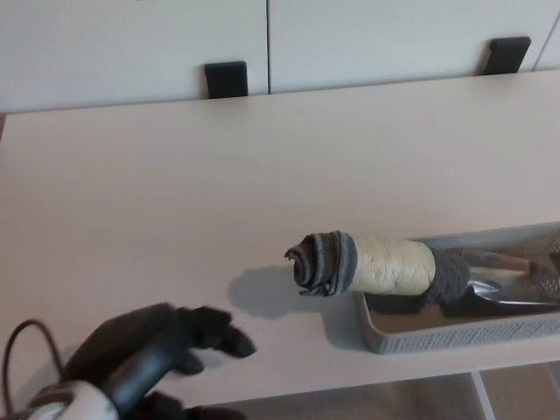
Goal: The robot walks towards a desk on which a shovel is kept on the left hand side and a container is kept on the right hand side. The robot picks up the shovel using its left hand and places it in the container.
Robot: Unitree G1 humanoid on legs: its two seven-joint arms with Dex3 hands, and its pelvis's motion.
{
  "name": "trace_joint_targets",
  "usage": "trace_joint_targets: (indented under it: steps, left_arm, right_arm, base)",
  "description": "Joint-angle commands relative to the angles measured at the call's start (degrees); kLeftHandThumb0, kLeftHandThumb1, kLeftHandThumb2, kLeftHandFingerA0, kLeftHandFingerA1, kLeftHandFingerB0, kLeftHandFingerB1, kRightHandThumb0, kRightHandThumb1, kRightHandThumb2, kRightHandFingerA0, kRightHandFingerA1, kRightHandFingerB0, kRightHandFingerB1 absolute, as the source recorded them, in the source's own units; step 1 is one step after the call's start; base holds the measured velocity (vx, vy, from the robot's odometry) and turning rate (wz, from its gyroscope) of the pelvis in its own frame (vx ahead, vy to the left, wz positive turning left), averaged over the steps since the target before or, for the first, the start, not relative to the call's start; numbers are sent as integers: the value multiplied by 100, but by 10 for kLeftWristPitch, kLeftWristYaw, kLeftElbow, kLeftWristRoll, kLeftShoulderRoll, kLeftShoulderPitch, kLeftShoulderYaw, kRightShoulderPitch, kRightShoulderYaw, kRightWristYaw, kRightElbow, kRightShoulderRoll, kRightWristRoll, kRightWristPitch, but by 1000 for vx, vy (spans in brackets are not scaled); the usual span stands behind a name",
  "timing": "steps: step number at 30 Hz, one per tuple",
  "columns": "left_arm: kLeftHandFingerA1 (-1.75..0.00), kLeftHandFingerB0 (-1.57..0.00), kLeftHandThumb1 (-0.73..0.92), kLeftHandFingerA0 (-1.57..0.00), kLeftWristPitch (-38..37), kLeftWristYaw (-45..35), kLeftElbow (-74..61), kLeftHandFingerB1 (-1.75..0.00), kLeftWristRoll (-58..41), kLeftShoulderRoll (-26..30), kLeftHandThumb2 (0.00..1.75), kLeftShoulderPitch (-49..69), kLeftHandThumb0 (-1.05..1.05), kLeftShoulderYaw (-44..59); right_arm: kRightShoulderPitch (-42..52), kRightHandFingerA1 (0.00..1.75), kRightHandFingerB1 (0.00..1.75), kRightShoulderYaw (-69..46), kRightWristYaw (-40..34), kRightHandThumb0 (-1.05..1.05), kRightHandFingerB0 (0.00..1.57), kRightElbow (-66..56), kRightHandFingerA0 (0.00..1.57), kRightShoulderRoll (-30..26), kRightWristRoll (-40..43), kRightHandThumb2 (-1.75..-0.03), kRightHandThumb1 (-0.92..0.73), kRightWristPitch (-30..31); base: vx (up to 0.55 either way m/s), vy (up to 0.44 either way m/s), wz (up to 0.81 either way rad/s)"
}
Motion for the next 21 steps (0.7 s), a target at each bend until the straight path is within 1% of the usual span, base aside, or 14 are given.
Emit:
trace_joint_targets:
  steps: [1, 21]
  left_arm:
    - [-45, -75, 59, -80, -251, -403, -52, -45, -959, 33, 61, 217, -96, 538]
    - [-45, -75, 59, -80, -217, -426, -50, -45, -986, 32, 61, 208, -96, 572]
  right_arm:
    - [13, 62, 55, -4, -12, -16, 11, 49, 28, 0, 0, -104, -60, -13]
    - [11, 62, 55, -4, -13, -16, 11, 53, 28, 1, 1, -104, -60, -14]
  base:
    - [0, 0, 0]
    - [0, 0, 0]
